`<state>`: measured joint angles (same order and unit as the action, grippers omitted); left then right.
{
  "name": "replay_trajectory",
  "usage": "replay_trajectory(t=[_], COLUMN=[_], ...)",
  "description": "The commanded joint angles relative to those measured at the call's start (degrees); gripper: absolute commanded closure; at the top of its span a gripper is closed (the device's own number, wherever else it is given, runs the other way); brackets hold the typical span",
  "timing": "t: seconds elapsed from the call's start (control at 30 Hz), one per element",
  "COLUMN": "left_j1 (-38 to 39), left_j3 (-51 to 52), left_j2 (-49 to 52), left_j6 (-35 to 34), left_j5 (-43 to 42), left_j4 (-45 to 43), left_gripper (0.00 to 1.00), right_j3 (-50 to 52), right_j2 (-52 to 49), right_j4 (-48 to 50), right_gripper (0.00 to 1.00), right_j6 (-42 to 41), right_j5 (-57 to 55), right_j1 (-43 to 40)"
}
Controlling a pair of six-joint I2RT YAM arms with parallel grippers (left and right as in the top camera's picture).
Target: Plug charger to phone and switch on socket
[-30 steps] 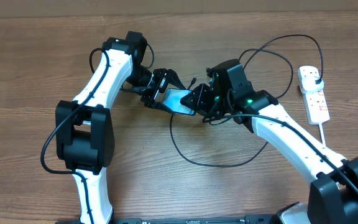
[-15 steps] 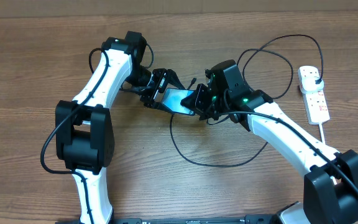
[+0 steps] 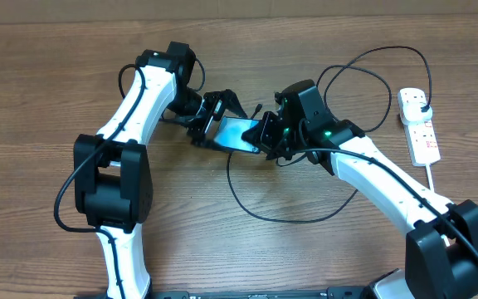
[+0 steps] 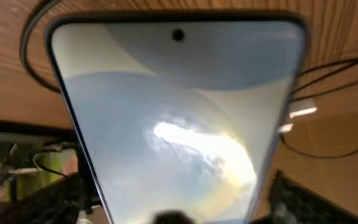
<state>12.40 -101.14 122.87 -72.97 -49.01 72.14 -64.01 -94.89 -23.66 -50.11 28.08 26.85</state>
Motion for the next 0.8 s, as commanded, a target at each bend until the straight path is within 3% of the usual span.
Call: replay_trajectory(t=[0.0, 0.17, 0.2, 0.27, 0.47, 0.63, 0.77], left_j1=[0.37, 0.24, 0.20, -0.13, -0.39, -0.42, -0.35], left_j3=[-1.49, -1.49, -1.49, -1.49, -1.49, -1.51, -1.57], left_j2=[-0.39, -0.39, -0.39, -0.39, -0.42, -0.52, -1.01], left_j6=[1.01, 2.56, 4.92, 15.58, 33.81, 34.97, 27.67], left_j5=[-0.46, 2.45, 2.78, 2.16, -6.40, -14.47, -18.36], left_j4=[-0.57, -2.16, -2.95, -5.70, -17.40, -28.24, -40.70], left_gripper=[0.00, 0.00, 0.00, 0.16, 0.17, 0.22, 0.25], right_j3=[-0.90, -0.90, -0.90, -0.90, -0.90, -0.98, -1.01], right_j2=[-0.15, 0.72, 0.98, 2.25, 5.66, 8.70, 9.70], right_j4=[0.39, -0.24, -0.46, -1.22, -1.14, 5.22, 14.08], right_gripper=[0.96, 0.96, 0.96, 0.96, 0.96, 0.96, 0.96], right_j6=[-0.92, -0.90, -0.90, -0.87, -0.92, -4.55, -11.04], right_j5=[0.52, 1.18, 1.16, 1.16, 2.73, 3.63, 1.66], right_j1=[-1.27, -4.31, -4.96, -7.43, -12.79, -16.35, -17.33])
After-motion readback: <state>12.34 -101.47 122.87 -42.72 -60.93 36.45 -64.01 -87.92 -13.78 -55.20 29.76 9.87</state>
